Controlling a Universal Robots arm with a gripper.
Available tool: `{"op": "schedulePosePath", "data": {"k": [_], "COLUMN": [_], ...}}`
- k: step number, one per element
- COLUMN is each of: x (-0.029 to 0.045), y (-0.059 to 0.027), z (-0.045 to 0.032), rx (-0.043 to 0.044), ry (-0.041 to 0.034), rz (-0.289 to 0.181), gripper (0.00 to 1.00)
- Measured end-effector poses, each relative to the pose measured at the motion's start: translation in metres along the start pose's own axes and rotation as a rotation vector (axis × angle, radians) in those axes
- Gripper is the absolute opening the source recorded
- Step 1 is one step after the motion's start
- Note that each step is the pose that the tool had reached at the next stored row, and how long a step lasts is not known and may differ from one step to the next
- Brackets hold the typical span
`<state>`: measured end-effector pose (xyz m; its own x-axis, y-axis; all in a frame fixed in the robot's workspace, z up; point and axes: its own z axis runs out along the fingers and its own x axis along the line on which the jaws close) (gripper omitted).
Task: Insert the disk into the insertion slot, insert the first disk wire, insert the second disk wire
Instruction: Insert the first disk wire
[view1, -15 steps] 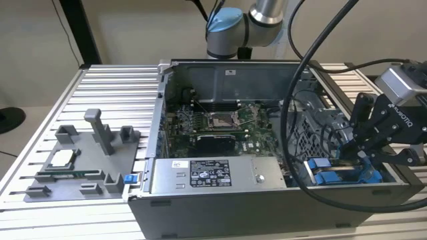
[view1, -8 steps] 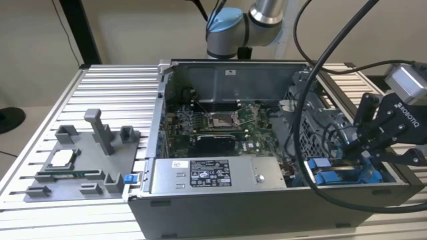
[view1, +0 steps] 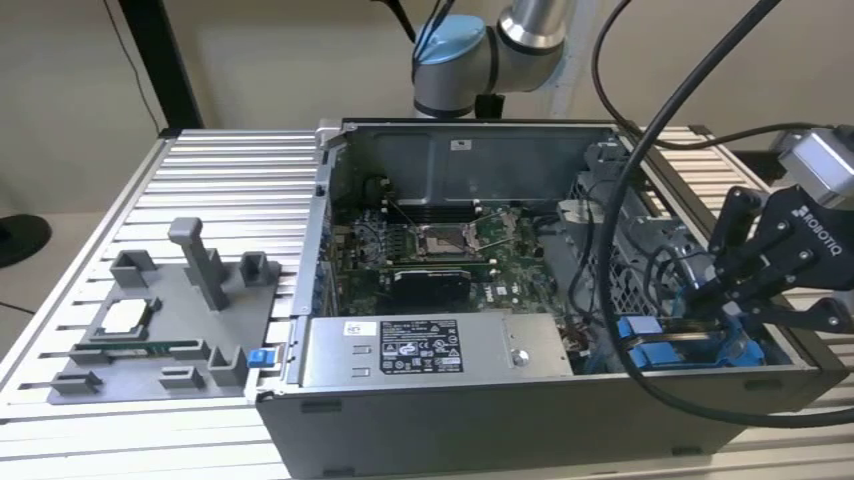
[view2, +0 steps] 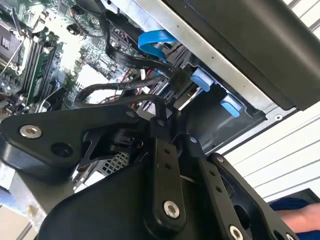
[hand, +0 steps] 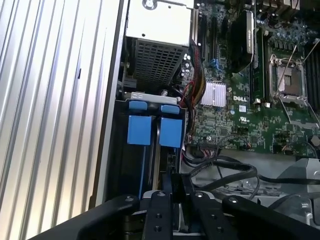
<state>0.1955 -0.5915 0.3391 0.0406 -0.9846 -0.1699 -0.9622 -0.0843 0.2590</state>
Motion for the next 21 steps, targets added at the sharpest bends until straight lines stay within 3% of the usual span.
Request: {"op": "schedulePosePath", "data": {"k": [5,13,21], "x": [0.0002,0.0003,0.0006], "y": [-0.0005,-0.0006,-0.0084], "z": [0.0011,0.0012,-0.0009], "rx": [0.0008,0.0011,-0.006], "ry": [-0.0085,-0.0094,-0.0121], "rz": [0.031,0.034,0.043], "gripper": [0.0,0.0,0.0]}}
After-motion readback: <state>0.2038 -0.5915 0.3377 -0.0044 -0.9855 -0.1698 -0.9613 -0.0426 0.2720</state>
